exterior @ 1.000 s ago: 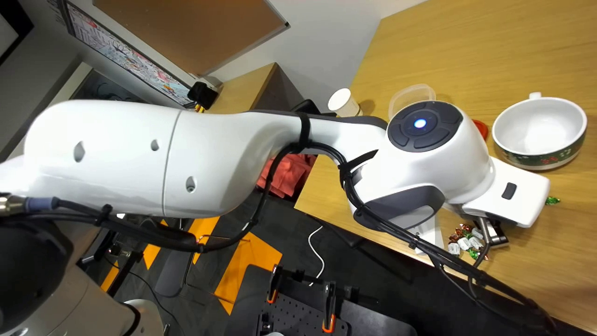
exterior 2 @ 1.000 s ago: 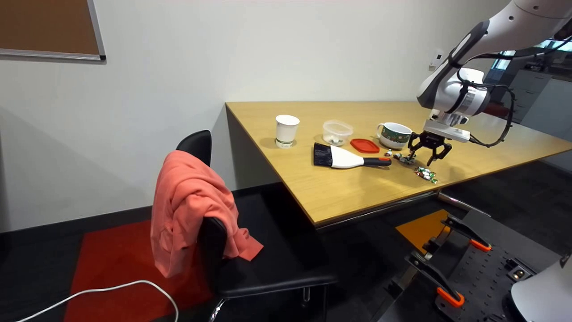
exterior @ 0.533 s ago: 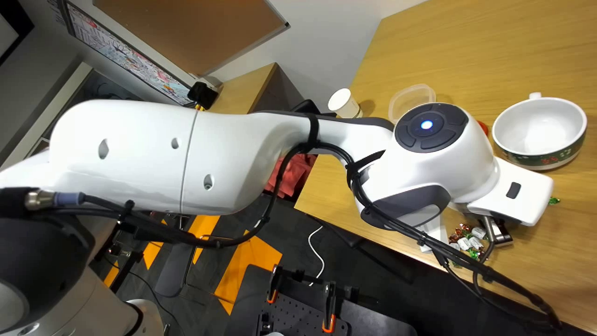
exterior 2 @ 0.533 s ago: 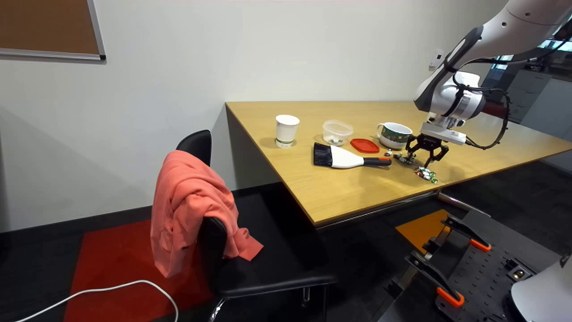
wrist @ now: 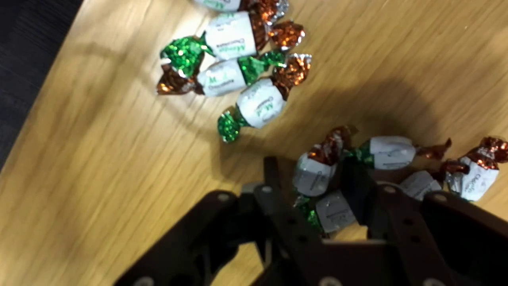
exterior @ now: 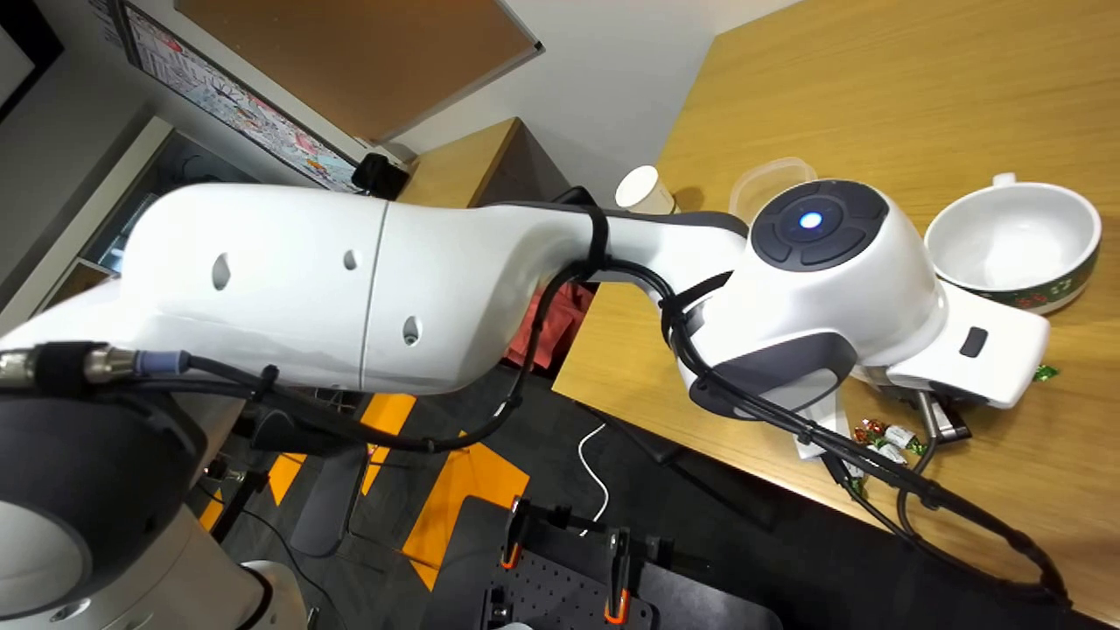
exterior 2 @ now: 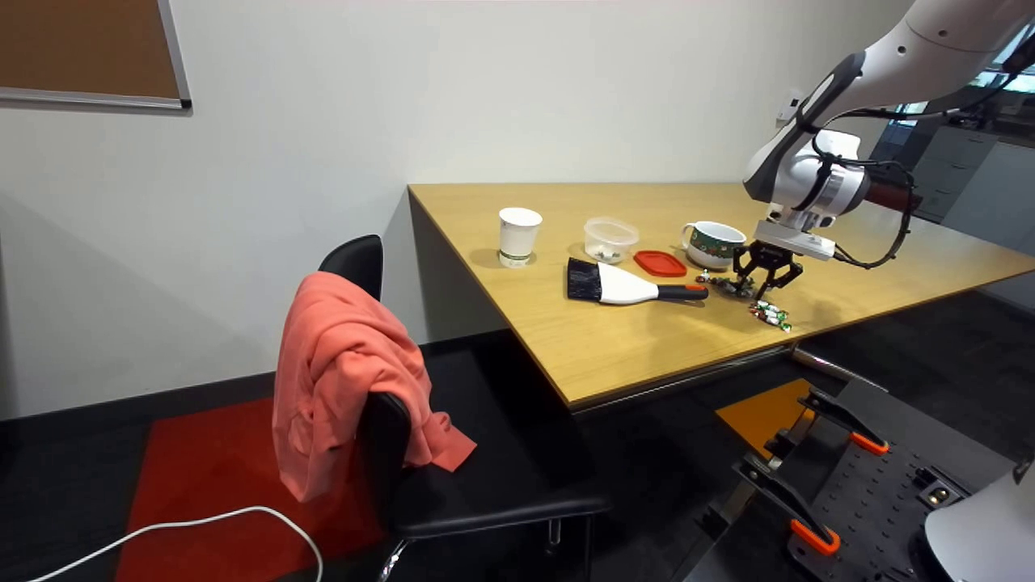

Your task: Place one piece of candy in the clear bowl

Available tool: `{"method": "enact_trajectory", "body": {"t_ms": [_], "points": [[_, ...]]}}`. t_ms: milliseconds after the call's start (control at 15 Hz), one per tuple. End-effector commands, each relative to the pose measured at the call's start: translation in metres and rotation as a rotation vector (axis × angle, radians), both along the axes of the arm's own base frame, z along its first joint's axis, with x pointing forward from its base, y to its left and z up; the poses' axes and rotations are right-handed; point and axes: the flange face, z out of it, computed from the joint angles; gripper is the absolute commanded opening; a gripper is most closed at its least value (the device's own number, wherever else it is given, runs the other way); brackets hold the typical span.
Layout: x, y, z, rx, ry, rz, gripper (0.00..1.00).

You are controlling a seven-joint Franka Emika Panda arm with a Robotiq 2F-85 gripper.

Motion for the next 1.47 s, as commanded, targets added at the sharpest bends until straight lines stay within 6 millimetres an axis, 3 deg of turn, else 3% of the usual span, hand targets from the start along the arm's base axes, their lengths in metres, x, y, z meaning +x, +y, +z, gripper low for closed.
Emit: {"method": "enact_trajectory", "body": {"t_ms": [0,200,333,800,1133,1400], "points": [[0.007,-0.003,-0.006,-0.009,0.003,-0.026,0.22],[0.005,-0.003,-0.005,-0.015,0.003,-0.026,0.1],[0.0,0.0,0.008,-0.016,-0.02,-0.018,0.06],[-0.02,0.026,0.092,-0.036,-0.128,0.062,0.06],[0.003,0.051,0.149,-0.05,-0.243,0.082,0.06],[0.034,0.072,0.177,-0.022,-0.329,0.132,0.06]]}}
